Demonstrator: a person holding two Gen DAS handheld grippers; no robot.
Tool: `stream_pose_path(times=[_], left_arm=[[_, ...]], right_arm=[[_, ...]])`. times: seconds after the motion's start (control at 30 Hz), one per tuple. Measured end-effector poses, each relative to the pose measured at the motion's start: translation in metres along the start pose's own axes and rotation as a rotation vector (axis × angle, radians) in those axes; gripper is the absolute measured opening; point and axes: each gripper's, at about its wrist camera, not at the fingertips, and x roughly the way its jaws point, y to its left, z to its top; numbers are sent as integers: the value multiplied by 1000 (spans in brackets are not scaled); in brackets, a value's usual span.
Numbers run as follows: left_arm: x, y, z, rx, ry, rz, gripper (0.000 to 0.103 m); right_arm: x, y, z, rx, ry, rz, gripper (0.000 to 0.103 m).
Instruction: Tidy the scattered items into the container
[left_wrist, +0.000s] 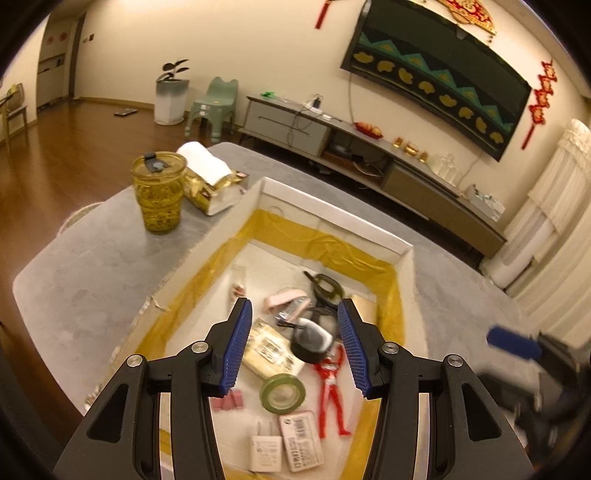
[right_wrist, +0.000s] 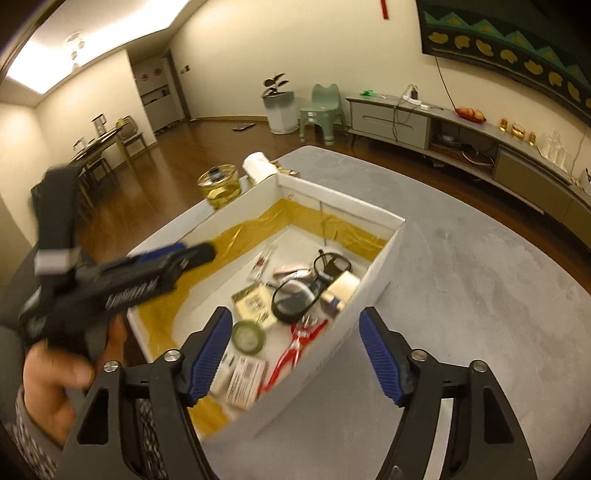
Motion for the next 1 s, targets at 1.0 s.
stream_pose_path(times=[1.0], left_arm=[[-43,-43,-61,149,111,-39,74]], right_arm=[[21,32,-57,-342,141,-246,78]])
